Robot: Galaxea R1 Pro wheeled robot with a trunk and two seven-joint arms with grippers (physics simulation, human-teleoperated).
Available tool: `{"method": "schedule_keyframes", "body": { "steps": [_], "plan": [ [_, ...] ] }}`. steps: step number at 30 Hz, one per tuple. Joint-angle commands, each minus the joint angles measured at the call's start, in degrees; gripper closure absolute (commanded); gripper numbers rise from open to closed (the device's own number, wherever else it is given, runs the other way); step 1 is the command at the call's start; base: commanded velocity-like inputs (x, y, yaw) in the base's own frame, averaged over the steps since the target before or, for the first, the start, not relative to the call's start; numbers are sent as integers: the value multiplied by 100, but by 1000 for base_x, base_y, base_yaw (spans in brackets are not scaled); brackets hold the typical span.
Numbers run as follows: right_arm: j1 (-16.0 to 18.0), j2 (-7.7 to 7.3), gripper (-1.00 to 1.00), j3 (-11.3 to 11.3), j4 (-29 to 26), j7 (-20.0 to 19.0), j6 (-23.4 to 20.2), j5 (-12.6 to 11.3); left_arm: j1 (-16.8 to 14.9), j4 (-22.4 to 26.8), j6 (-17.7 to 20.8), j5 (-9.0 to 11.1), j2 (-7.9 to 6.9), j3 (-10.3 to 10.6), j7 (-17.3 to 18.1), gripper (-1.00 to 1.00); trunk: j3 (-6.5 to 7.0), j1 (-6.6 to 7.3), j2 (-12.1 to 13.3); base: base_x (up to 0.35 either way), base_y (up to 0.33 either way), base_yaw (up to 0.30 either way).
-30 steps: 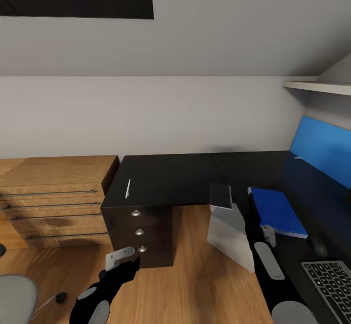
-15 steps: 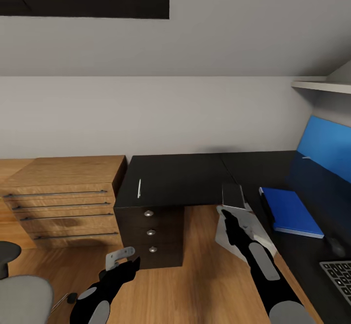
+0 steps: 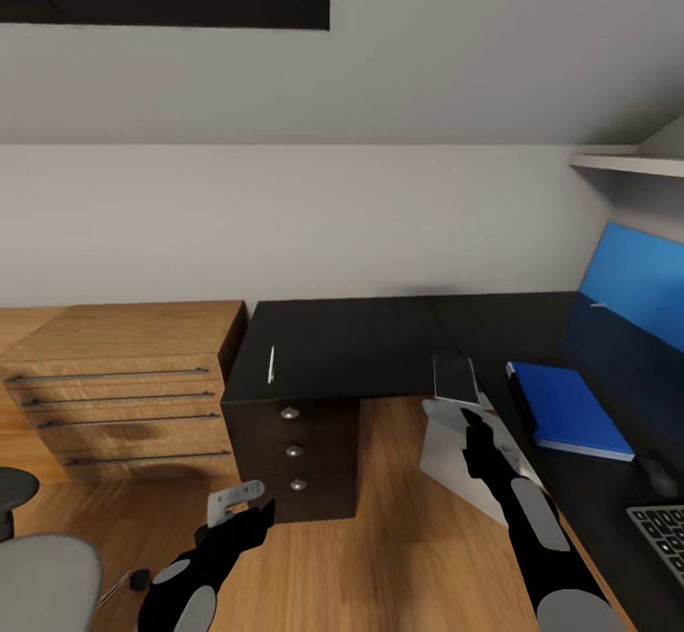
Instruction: In the bedroom, organize the workspace by keeping the computer under the desk, ensuring the monitor is on the desk, placing the keyboard on the desk next to the monitor, placing the mouse on the desk next to the keyboard, moving the folder from the swivel chair onto the desk next to the mouse, stacking the notebook on top of the folder with the pen on top of the notebook, and positioning the swivel chair next to the desk.
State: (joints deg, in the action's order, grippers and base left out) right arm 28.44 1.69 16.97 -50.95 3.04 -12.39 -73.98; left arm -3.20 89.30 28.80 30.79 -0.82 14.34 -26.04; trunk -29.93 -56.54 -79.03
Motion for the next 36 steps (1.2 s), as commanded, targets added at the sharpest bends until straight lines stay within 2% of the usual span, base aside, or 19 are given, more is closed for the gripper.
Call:
{"method": "schedule_keyframes", "body": {
  "steps": [1, 21, 26, 31, 36],
  "plan": [
    [4, 7, -100, 20, -12, 45, -29, -46, -5, 8, 9, 58, -6, 8, -59, -100, -25, -23, -45, 0, 0, 0],
    [4, -10, -100, 25, -4, 39, -29, -37, -5, -35, 11, 67, -6, 16, -75, -100, -384, -462, -847, 0, 0, 0],
    [4, -69, -100, 26, -4, 32, -29, -41, -5, -36, 11, 35, -6, 36, -69, -100, -384, -462, -847, 0, 0, 0],
    [4, -142, -100, 60, -3, 30, -34, -45, -5, -38, 0, 20, -13, 262, -59, -100, -384, -462, -847, 0, 0, 0],
    [4, -168, -100, 76, -3, 30, -29, -46, -5, -60, 1, 21, -15, 337, -60, -100, -384, -462, -847, 196, 0, 0]
  ]
}}
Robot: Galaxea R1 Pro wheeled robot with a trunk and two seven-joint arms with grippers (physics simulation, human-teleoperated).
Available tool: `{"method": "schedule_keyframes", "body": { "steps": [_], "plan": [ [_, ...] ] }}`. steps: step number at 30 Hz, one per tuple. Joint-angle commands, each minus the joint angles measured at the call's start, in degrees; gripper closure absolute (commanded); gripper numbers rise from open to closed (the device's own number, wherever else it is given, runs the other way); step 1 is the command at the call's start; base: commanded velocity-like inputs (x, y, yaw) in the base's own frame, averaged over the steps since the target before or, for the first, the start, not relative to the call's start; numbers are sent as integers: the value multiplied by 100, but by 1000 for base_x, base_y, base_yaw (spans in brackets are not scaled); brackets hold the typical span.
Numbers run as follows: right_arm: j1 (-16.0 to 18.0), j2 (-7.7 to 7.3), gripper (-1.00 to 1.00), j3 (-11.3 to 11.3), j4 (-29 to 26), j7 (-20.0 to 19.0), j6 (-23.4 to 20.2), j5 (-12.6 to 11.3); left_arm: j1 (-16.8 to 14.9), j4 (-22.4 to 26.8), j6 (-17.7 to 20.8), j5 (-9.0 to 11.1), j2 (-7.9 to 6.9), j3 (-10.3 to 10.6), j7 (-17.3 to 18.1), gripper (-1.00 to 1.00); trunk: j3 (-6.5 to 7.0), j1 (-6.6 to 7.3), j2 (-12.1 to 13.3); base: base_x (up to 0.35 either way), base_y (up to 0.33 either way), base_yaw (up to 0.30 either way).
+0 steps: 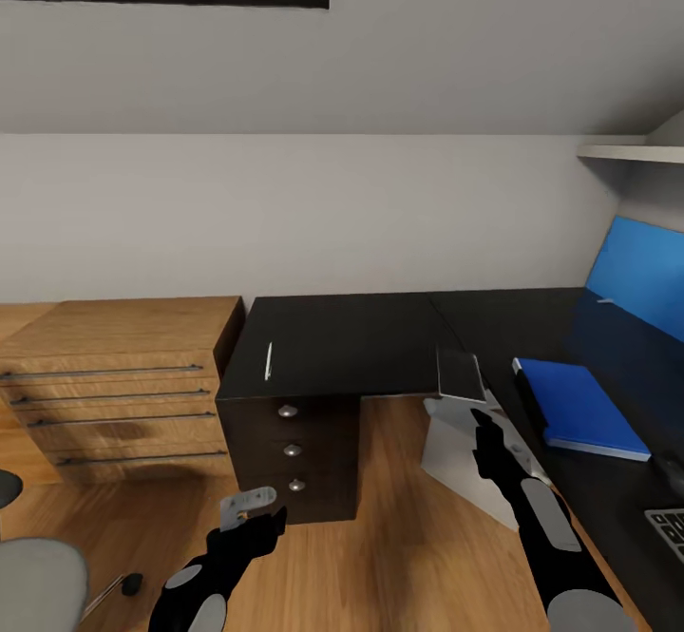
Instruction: In the bedroom, organize the workspace by keeping the computer under the desk, ensuring the monitor is on the desk, placing the keyboard on the desk next to the monitor, placing the mouse on the desk next to the keyboard, moving the folder from the swivel chair onto the desk next to the mouse, stacking the notebook on top of the folder with the pen on top of the notebook, and positioning the swivel chair next to the desk.
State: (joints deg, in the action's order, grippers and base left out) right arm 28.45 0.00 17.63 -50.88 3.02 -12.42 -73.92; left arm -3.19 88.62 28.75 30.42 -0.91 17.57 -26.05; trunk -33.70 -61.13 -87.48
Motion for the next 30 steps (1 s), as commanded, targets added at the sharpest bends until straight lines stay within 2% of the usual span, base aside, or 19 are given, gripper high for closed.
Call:
{"method": "schedule_keyframes", "body": {
  "steps": [1, 9, 17, 30],
  "plan": [
    [3, 1, -100, 37, -10, 32, -25, -52, -6, -27, 8, 67, -6, 20, -64, -100, -6, -2, -3, 174, 0, 0],
    [3, -6, -100, 56, -10, 32, -24, -52, -3, -116, 0, 58, 0, 35, -66, -100, -6, -2, -3, 211, -19, 0],
    [3, -10, -100, 56, -10, 25, -16, -52, -5, -117, -1, 61, -4, 102, -67, -100, -6, -2, -3, 62, -109, 0],
    [3, -111, -100, 57, -10, 29, -15, -52, -6, -117, -1, 60, -1, 134, -77, -100, -6, -2, -3, 52, -58, 0]
  ]
}}
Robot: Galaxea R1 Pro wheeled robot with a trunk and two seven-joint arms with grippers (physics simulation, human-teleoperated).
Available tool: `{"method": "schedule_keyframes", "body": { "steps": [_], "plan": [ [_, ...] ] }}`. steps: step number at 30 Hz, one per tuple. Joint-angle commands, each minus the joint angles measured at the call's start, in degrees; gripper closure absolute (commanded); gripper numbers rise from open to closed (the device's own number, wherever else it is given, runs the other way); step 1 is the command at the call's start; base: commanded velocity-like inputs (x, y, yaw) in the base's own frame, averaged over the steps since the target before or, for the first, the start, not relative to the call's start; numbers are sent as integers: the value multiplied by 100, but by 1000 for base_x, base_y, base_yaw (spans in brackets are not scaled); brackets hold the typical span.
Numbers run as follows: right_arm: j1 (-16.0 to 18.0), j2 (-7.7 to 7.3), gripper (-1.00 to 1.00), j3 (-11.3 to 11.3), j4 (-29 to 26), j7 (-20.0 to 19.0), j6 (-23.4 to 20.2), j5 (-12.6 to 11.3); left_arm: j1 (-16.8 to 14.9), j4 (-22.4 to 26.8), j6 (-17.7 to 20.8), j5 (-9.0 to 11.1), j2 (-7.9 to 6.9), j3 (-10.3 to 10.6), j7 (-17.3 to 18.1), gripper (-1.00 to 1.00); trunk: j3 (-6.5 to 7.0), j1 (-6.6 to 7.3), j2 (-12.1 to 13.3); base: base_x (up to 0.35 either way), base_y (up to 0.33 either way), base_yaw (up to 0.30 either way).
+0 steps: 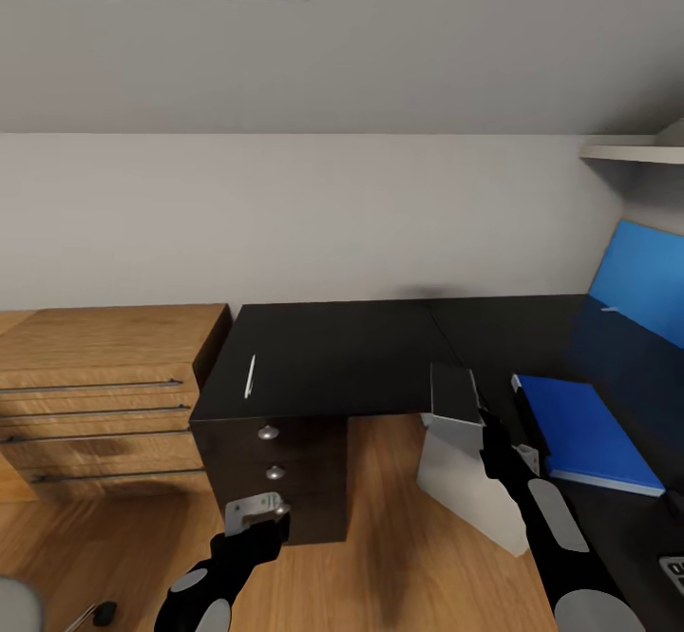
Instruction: In the bedroom, organize the workspace by keeping the computer under the desk, ensuring the monitor is on the desk, placing the keyboard on the desk next to the monitor, placing the mouse on the desk next to the keyboard, moving the folder from the swivel chair onto the desk next to the mouse, stacking the notebook on top of the folder with the pen on top of the notebook, and positioning the swivel chair next to the desk.
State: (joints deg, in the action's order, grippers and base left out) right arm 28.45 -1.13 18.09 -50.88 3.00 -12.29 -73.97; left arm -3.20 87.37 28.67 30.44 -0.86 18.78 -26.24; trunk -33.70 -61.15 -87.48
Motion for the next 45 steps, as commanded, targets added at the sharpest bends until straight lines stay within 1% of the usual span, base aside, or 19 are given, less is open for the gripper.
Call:
{"method": "schedule_keyframes", "body": {
  "steps": [1, 5, 16, 28, 35, 45],
  "plan": [
    [3, 0, -100, 11, -9, 32, -28, -47, -5, 8, 7, 57, -8, 16, -53, -100, -6, 0, -3, 38, -37, 0],
    [3, -1, -100, 10, -9, 34, -28, -47, -5, 14, 7, 58, -8, 20, -46, -100, -6, 0, -3, 20, -20, 0],
    [3, -10, -100, 8, -9, 34, -46, -47, -5, 23, 7, 58, -4, 10, -57, -100, -203, -242, -444, 1, -1, 0],
    [3, -10, -100, 2, -9, 34, -62, -47, -4, 26, -1, 75, -12, -14, -48, -100, -203, -242, -444, 4, 2, 0],
    [3, -10, -100, 2, -9, 32, -65, -47, -4, 26, -2, 76, -11, -7, -48, -100, -203, -242, -444, 189, 73, 0],
    [3, -10, -100, 2, -9, 18, -65, -40, -5, 26, 3, 58, -12, 1, -44, -100, -203, -242, -444, 110, 7, 0]
  ]
}}
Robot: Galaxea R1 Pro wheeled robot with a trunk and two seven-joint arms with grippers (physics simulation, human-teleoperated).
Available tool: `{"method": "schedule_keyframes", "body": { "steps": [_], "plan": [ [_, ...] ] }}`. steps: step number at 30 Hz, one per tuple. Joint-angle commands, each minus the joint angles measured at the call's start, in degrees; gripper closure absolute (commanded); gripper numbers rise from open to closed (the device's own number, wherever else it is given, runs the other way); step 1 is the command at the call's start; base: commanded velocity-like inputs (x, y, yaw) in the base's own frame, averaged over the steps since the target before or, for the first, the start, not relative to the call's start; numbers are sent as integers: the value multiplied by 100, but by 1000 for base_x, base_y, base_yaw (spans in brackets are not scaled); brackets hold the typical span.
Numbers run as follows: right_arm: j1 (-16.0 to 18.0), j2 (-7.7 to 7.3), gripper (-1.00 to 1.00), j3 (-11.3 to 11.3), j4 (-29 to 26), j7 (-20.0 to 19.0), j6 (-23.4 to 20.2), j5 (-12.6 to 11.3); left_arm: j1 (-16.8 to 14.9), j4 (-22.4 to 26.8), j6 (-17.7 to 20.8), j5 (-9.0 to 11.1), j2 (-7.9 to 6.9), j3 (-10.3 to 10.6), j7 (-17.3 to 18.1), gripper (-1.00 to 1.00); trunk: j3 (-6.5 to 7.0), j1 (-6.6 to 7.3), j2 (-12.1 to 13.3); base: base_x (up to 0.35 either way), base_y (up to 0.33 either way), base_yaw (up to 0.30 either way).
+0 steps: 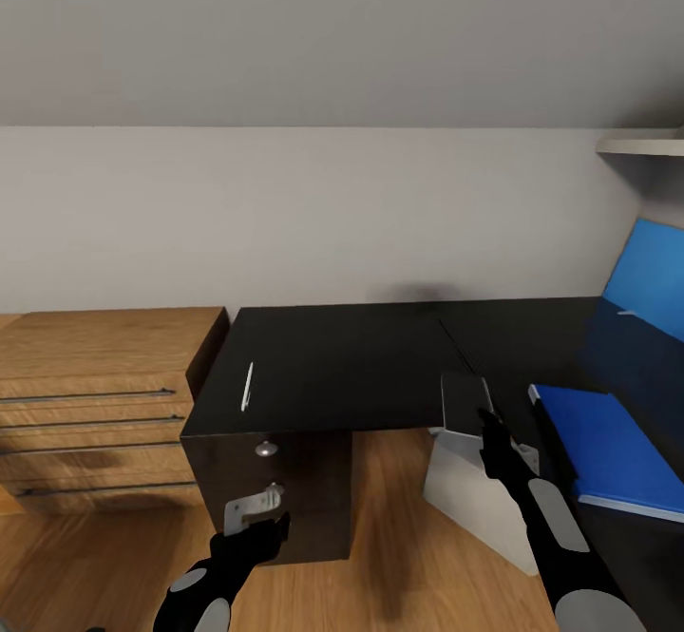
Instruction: In the bedroom, organize the workspace by keeping the computer under the desk, ensuring the monitor is on the desk, placing the keyboard on the desk next to the monitor, placing the mouse on the desk next to the keyboard, moving the folder from the swivel chair onto the desk next to the mouse, stacking the notebook on top of the folder with the pen on top of the notebook, and positioning the swivel chair next to the desk.
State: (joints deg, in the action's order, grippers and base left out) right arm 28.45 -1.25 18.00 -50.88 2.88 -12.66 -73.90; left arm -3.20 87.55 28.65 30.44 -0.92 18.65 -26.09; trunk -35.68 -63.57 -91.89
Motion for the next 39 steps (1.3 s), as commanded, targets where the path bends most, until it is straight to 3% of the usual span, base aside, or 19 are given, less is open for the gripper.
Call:
{"method": "schedule_keyframes", "body": {
  "steps": [1, 4, 5, 16, 34, 39],
  "plan": [
    [3, 2, -100, 11, -9, 30, -28, -47, -5, 8, 5, 58, -6, 14, -58, -100, -6, 0, -3, 27, 0, 0],
    [3, 2, -100, 11, -9, 30, -26, -46, -5, 8, 8, 59, -6, 16, -60, -100, -6, 0, -3, 7, 0, 0],
    [3, 2, 100, 11, -9, 33, -26, -46, -5, 8, 8, 59, -6, 16, -61, -100, -6, 0, -3, 3, 0, 0],
    [3, 1, 100, 11, -9, 29, -26, -36, -5, 8, 9, 74, -5, 16, -55, -100, -6, 0, -3, 0, 0, 0],
    [0, 2, 100, -7, -382, 28, -25, -11, -5, -1, 9, 45, -5, 1, -80, -100, 317, 395, 719, 0, 0, 0],
    [-177, 2, 100, -5, -824, 40, -34, -11, -5, -1, 9, 40, -5, 6, -81, -100, 407, 505, 919, -200, -44, 0]
  ]
}}
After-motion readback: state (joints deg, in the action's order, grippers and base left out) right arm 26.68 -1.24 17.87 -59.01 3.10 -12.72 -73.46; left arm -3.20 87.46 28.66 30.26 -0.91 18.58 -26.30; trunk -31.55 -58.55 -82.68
